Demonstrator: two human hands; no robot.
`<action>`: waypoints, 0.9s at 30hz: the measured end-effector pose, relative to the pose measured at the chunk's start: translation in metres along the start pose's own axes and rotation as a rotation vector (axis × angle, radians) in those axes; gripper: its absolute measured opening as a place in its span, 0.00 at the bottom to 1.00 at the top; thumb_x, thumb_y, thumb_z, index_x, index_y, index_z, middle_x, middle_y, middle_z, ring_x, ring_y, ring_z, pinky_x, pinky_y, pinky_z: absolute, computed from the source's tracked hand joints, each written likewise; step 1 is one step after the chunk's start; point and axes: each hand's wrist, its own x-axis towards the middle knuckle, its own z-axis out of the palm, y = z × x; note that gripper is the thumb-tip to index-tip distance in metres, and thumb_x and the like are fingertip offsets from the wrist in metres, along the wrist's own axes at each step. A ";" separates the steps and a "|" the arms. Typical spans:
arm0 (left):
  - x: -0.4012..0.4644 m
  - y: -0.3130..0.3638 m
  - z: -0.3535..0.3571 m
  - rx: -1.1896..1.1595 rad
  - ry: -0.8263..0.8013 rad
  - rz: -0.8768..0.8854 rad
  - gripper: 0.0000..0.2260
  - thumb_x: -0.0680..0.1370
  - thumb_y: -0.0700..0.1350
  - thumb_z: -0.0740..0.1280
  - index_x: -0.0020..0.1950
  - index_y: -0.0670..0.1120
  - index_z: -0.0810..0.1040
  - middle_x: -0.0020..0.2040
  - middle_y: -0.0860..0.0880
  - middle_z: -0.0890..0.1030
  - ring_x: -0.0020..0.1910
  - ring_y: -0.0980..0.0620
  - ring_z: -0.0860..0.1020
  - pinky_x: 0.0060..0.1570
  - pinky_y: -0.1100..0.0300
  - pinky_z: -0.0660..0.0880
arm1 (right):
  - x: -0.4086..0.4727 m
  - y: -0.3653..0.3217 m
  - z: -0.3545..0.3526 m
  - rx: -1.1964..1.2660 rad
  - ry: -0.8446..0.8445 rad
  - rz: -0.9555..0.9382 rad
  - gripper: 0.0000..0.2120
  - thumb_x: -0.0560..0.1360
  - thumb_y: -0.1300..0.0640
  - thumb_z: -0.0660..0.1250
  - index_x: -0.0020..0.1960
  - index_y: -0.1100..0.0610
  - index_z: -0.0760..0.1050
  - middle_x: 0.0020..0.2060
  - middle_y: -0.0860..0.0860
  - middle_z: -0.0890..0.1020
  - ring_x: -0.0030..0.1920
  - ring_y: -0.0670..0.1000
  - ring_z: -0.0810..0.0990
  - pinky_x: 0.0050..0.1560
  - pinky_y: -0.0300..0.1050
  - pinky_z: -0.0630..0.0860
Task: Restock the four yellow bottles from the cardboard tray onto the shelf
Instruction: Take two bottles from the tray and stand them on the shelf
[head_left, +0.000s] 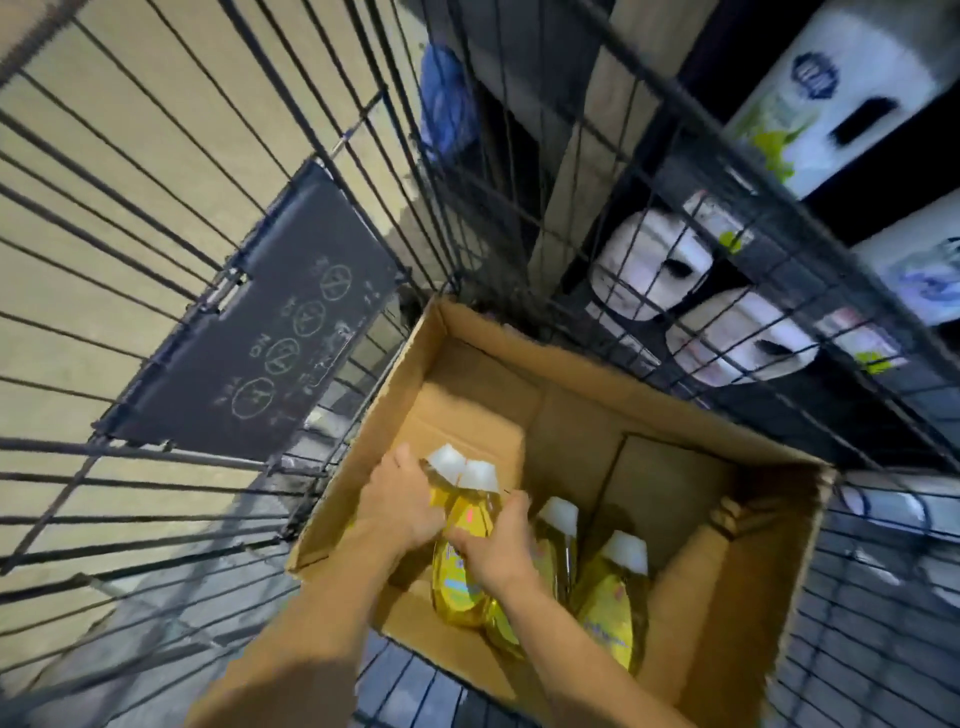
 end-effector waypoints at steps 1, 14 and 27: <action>-0.001 -0.004 -0.003 -0.026 0.011 0.008 0.32 0.70 0.51 0.73 0.67 0.42 0.61 0.66 0.42 0.70 0.67 0.40 0.70 0.61 0.47 0.70 | -0.003 -0.001 -0.004 0.006 -0.006 -0.004 0.41 0.67 0.51 0.78 0.72 0.58 0.59 0.70 0.56 0.71 0.67 0.57 0.72 0.68 0.51 0.67; -0.116 0.061 -0.086 -0.682 -0.067 0.210 0.16 0.69 0.45 0.78 0.53 0.53 0.79 0.42 0.56 0.85 0.45 0.53 0.82 0.39 0.67 0.78 | -0.107 -0.003 -0.144 0.404 0.122 -0.285 0.28 0.65 0.59 0.80 0.56 0.48 0.68 0.49 0.47 0.82 0.43 0.38 0.81 0.49 0.38 0.78; -0.401 0.264 -0.222 -0.756 0.327 0.811 0.20 0.69 0.55 0.76 0.56 0.66 0.73 0.50 0.71 0.80 0.49 0.70 0.79 0.43 0.71 0.73 | -0.356 -0.029 -0.429 0.484 0.365 -0.810 0.26 0.67 0.58 0.79 0.56 0.45 0.67 0.50 0.44 0.78 0.48 0.38 0.80 0.51 0.40 0.77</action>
